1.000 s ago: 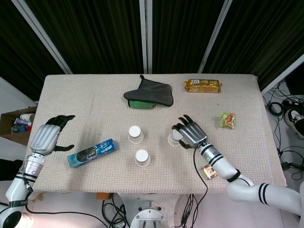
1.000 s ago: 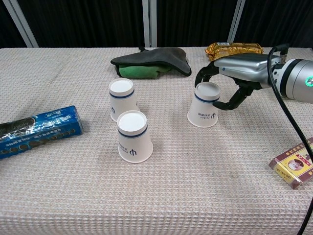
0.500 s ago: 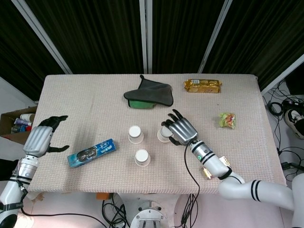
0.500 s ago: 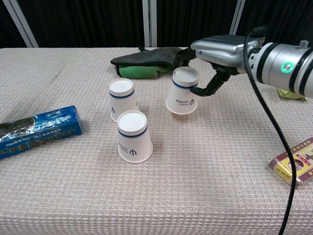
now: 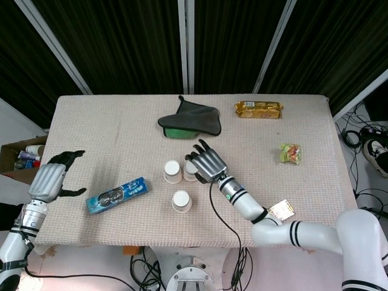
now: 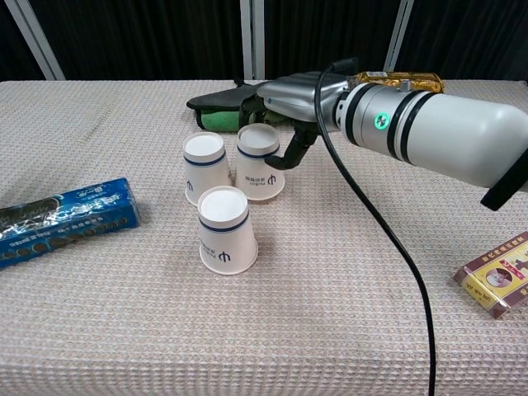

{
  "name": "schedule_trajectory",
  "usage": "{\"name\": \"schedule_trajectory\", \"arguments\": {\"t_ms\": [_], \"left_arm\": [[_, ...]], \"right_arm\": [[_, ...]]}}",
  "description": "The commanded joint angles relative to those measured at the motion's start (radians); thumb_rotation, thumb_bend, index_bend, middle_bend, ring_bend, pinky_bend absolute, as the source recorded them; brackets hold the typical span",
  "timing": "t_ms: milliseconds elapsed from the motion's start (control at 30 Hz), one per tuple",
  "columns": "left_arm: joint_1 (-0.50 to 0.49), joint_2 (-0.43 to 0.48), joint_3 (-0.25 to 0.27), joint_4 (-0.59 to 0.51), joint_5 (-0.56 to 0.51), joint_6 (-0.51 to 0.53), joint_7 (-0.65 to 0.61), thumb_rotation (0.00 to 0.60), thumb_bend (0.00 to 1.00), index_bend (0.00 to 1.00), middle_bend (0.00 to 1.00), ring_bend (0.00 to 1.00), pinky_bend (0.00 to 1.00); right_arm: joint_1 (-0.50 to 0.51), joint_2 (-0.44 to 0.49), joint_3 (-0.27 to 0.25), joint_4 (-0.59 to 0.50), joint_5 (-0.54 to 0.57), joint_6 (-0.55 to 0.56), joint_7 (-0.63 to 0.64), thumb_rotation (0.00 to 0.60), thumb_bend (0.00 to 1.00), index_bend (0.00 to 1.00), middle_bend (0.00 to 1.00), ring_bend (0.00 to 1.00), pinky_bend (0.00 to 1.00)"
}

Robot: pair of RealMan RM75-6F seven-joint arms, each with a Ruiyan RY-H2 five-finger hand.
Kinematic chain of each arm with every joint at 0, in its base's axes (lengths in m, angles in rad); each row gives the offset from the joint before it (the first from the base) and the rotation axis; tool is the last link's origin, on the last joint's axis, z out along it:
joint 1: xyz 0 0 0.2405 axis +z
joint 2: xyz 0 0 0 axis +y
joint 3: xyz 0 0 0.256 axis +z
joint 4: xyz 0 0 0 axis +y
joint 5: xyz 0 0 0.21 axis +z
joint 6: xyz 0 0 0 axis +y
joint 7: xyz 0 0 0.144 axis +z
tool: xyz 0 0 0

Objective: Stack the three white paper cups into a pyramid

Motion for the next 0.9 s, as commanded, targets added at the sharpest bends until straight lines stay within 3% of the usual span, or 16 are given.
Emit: {"name": "schedule_trajectory", "arguments": {"t_ms": [33, 633, 900], "left_arm": [[0.004, -0.002, -0.003, 0.005, 0.004, 0.003, -0.007, 0.600, 0.10, 0.13, 0.19, 0.14, 0.20], [0.016, -0.007, -0.008, 0.016, 0.023, 0.001, -0.023, 0.600, 0.10, 0.13, 0.19, 0.14, 0.20], [0.020, -0.011, -0.008, 0.012, 0.029, 0.000, -0.019, 0.600, 0.10, 0.13, 0.19, 0.14, 0.20]], "right_arm": [[0.010, -0.013, -0.006, 0.010, 0.010, 0.003, -0.006, 0.600, 0.37, 0.41, 0.36, 0.10, 0.08], [0.028, -0.020, -0.032, -0.009, 0.037, 0.036, -0.009, 0.600, 0.37, 0.40, 0.35, 0.10, 0.08], [0.040, -0.013, -0.046, -0.021, 0.065, 0.037, -0.034, 0.600, 0.36, 0.25, 0.28, 0.09, 0.07]]}}
